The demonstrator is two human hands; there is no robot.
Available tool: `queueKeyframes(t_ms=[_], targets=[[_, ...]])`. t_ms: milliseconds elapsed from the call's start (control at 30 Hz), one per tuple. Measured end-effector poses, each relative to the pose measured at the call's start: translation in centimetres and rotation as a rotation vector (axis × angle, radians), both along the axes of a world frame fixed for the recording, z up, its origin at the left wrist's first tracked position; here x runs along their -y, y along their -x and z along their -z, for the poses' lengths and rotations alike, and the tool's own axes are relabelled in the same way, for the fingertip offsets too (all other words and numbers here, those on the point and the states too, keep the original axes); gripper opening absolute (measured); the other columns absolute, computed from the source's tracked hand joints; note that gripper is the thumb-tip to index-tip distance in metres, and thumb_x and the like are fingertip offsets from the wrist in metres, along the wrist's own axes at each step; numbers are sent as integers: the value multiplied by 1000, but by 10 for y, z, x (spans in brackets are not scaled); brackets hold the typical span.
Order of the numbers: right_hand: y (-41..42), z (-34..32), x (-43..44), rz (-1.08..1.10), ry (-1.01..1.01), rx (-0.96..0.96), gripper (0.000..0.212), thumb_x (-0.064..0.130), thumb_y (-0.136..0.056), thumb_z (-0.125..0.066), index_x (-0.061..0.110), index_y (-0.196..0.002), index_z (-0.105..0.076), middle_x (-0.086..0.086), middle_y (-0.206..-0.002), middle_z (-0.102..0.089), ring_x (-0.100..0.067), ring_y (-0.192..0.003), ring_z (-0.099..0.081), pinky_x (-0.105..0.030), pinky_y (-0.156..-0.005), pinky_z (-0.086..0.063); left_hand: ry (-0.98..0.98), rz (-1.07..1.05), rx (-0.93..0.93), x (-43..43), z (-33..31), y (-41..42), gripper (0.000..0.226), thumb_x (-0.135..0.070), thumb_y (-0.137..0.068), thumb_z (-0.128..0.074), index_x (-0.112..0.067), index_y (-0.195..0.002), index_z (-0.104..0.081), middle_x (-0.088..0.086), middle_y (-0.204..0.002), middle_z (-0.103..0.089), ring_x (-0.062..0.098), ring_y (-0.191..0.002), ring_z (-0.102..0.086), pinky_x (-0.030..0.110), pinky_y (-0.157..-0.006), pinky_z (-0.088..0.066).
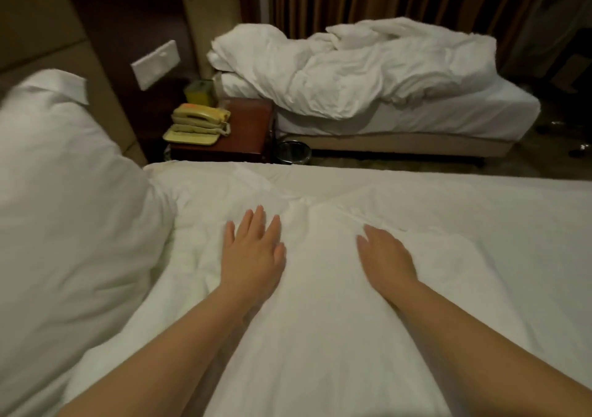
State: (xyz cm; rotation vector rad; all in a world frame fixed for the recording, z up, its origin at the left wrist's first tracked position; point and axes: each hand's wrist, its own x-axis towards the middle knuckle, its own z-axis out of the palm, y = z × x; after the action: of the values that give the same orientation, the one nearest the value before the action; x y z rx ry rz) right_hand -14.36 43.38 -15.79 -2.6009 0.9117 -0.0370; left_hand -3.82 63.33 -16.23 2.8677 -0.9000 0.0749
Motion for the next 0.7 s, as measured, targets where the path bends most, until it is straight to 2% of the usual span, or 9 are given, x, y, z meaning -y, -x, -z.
queueKeyframes(t_ms=[67, 133, 233, 433, 500, 600, 700], targets=[[-31, -19, -50, -90, -79, -70, 58, 57, -98, -19, 33, -151, -19, 2, -158, -20, -25, -145, -18, -48, -116, -12, -22, -78, 1, -31, -11, -11, 52, -43, -100, -19, -33, -151, -11, 1, -160, 1, 21, -147, 3, 50, -115, 1], [-55, -22, -96, -201, -65, -176, 64, 67, -93, -14, 40, -151, -8, 5, -161, -6, -26, -148, -2, -58, -114, -1, -42, -150, -38, -55, -13, -19, 52, -47, -100, -18, -38, -150, -8, -1, -160, 3, 23, -147, 4, 53, -114, -1], [-80, -11, -127, -292, 43, -260, 75, 75, -87, -11, 39, -151, 5, 1, -161, 8, -28, -148, 7, -62, -112, 4, -26, -208, -132, -68, -5, -23, 53, -53, -98, -16, -46, -148, 0, -1, -160, 8, 27, -147, 6, 57, -114, -1], [-123, 13, -100, -339, 210, -234, 71, 72, -90, -10, 38, -151, 5, 2, -161, 3, -20, -148, 4, -53, -115, 6, 93, -242, -196, -45, 23, -60, 52, -47, -100, -20, -46, -148, -2, 0, -160, 4, 27, -147, 3, 56, -113, -4], [-143, 25, -95, -341, 227, -191, 70, 70, -91, -9, 37, -151, 3, 3, -162, 1, -19, -148, 3, -50, -116, 7, 141, -277, -203, -32, 34, -79, 52, -42, -99, -22, -46, -148, -6, 2, -160, -3, 28, -146, -6, 55, -113, -9], [-173, 54, -94, -346, 219, -131, 69, 68, -92, -9, 36, -152, 0, 5, -161, -1, -16, -148, 1, -47, -117, 6, 197, -299, -185, -20, 60, -109, 51, -40, -99, -25, -44, -148, -12, 2, -156, -22, 26, -138, -28, 50, -107, -25], [-199, 88, -97, -361, 205, -125, 67, 67, -93, -11, 36, -152, -3, 5, -161, -5, -16, -148, -2, -47, -117, 6, 230, -322, -255, -20, 95, -134, 49, -43, -100, -24, -44, -148, -13, 1, -154, -27, 25, -134, -35, 44, -102, -32]])
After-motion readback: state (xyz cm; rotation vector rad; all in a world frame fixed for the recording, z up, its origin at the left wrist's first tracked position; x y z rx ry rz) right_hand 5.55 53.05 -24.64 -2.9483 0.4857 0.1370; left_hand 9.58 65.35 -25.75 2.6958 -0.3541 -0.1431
